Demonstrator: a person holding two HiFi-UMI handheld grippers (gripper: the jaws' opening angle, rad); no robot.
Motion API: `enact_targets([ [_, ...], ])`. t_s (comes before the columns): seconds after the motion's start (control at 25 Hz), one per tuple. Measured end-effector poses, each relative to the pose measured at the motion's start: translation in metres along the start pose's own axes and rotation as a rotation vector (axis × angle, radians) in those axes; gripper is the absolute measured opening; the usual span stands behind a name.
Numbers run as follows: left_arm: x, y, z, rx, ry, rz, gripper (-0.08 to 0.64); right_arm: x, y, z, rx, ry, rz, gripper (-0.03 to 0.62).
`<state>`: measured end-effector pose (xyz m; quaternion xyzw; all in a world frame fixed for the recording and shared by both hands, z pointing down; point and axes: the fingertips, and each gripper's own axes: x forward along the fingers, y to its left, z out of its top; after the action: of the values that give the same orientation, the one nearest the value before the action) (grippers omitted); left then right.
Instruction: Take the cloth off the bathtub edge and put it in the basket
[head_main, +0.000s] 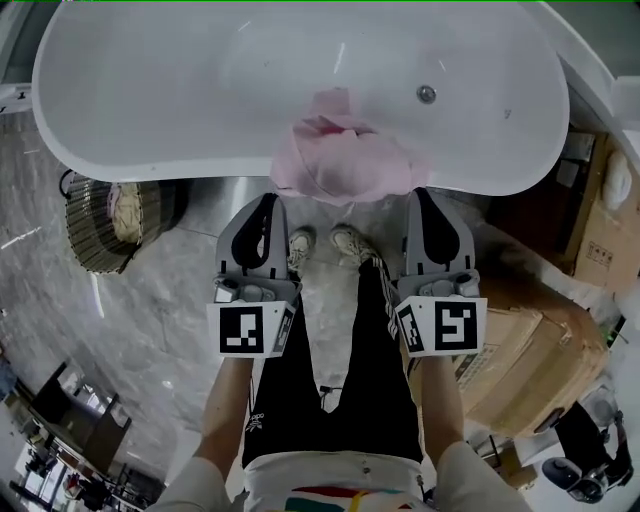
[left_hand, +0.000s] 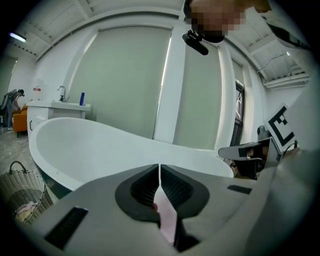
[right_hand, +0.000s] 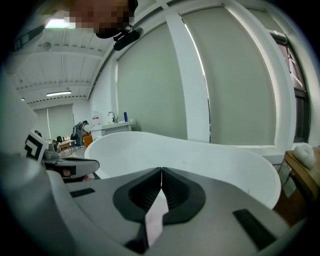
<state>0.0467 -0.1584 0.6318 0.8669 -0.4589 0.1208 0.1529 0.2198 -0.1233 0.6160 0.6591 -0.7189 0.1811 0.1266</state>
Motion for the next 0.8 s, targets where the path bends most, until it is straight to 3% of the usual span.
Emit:
enact_targets([
  [0.16,0.002,-0.001,-0.027,-0.014,0.054,0.003,0.02,-0.003,0.005,-0.024,0.019,0.048,0.064,0.014],
  [0.28,0.005,-0.005,-0.052,-0.008,0.124,-0.057,0.028,-0.002,0.005,-0.044,0.044,0.124,0.097,0.015],
  [0.32,0.007,-0.008,-0.062,-0.006,0.154,-0.089,0.086,-0.001,0.003,-0.053,0.057,0.158,0.103,0.019],
  [0.36,0.009,-0.01,-0.072,-0.006,0.185,-0.121,0.164,0.0,0.002,-0.062,0.075,0.191,0.113,0.062],
  [0.44,0.015,-0.011,-0.094,-0.014,0.248,-0.161,0.262,0.003,-0.003,-0.078,0.107,0.239,0.135,0.217],
  [0.52,0.022,-0.007,-0.117,-0.026,0.31,-0.171,0.313,0.006,-0.01,-0.094,0.128,0.272,0.144,0.279],
  [0.64,0.03,0.003,-0.144,-0.047,0.37,-0.177,0.329,0.01,-0.024,-0.117,0.153,0.318,0.129,0.312],
  [0.8,0.038,0.014,-0.165,0.012,0.419,-0.173,0.336,0.016,-0.039,-0.148,0.17,0.38,0.114,0.328],
])
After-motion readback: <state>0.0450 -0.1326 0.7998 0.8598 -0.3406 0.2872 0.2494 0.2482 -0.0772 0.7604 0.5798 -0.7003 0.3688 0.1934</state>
